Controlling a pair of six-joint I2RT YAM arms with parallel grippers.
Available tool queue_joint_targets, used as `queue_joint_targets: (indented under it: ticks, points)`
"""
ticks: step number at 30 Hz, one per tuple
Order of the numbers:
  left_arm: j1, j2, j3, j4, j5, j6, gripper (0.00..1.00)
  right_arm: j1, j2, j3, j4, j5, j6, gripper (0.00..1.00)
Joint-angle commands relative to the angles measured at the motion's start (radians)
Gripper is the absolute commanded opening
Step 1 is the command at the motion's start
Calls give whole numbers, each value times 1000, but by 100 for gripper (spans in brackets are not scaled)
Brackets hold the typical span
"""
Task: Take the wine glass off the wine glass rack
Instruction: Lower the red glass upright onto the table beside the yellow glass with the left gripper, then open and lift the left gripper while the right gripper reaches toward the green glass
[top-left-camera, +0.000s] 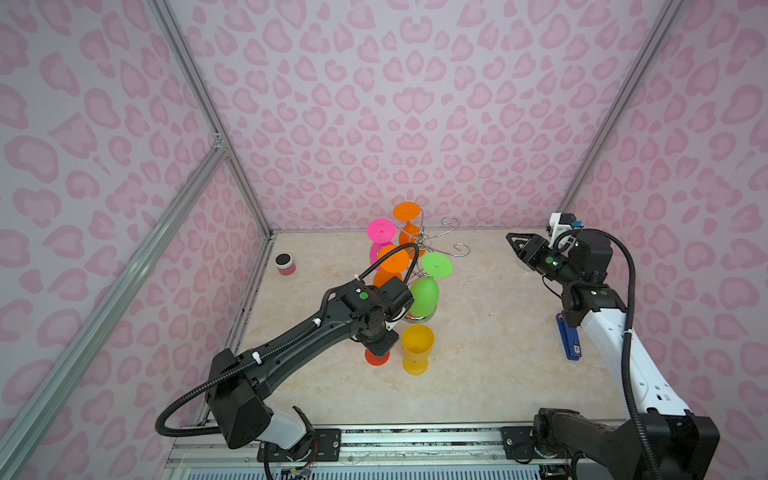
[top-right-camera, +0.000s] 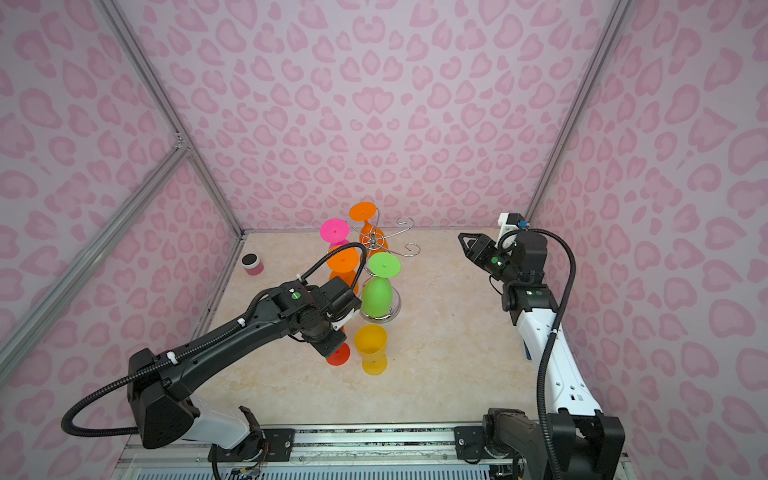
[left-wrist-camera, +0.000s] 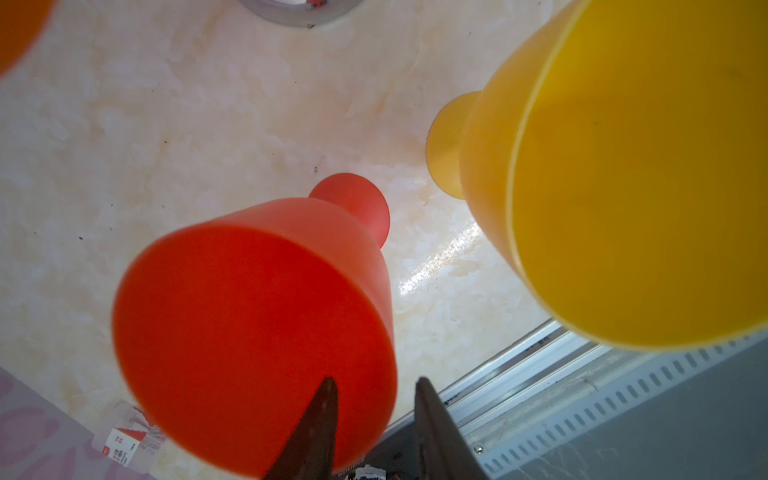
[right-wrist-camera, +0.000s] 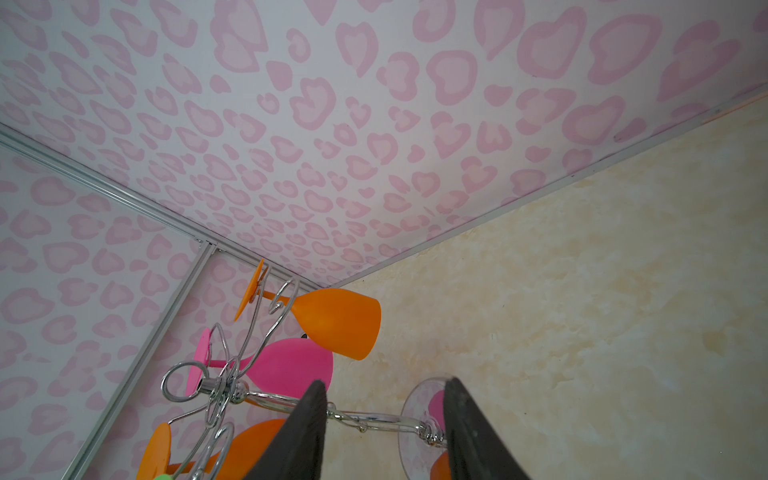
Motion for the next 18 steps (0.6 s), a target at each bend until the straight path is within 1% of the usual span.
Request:
queue_joint_targets:
  ticks: [1,4,8,11,14,18]
  points:
    - [0,-6,18,-25,-2,-6,47,-1,6,-4,24,-5,-8,46]
    - [0,-20,29,-33,-10,-12,60,-1,4,-5,30,-11,-1,46]
    - [0,-56,45,-47,-15,-19,68,3,-4,-8,49,-35,29,46]
    - [0,-104,65,-73,-26,-28,72,24,-20,-4,59,-53,51,46]
    - [0,-178,90,-88,-26,-32,74,69,-37,20,27,-51,39,47]
    - [0,-283,143,-66,-39,-38,76,163,-49,58,-29,-23,10,47]
